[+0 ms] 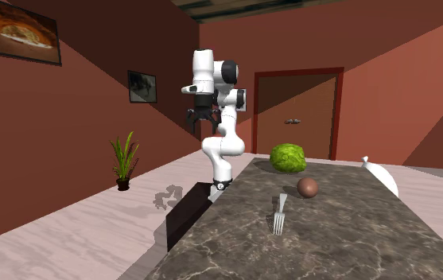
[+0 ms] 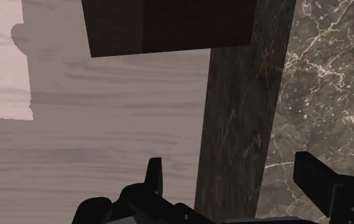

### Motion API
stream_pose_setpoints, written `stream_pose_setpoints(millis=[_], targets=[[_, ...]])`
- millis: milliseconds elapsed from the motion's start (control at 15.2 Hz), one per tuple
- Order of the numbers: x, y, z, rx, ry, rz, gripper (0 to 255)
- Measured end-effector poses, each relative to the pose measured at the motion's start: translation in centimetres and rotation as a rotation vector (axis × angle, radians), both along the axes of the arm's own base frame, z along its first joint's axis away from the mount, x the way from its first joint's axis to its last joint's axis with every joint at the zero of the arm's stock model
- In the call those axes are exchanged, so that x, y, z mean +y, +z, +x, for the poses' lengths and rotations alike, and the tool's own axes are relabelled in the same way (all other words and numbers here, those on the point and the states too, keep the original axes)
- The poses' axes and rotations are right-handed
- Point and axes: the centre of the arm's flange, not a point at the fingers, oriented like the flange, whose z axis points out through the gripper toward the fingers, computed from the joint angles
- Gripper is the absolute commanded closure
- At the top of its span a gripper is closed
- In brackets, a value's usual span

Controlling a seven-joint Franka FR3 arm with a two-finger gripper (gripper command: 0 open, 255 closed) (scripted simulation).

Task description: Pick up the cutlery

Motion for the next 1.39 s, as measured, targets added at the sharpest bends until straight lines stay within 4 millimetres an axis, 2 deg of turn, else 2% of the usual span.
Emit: stream_pose_setpoints(millis=[132, 396, 792, 1386], targets=[[0.5, -0.2, 0.4, 0.002, -0.001, 0.000, 0], [3.8, -1.6, 3.0, 0.021, -0.007, 0.003, 0], [10.1, -3.9, 7.8, 0.052, -0.017, 0.008, 0], [18.9, -8.5, 15.2, 0.100, -0.034, 0.017, 0]])
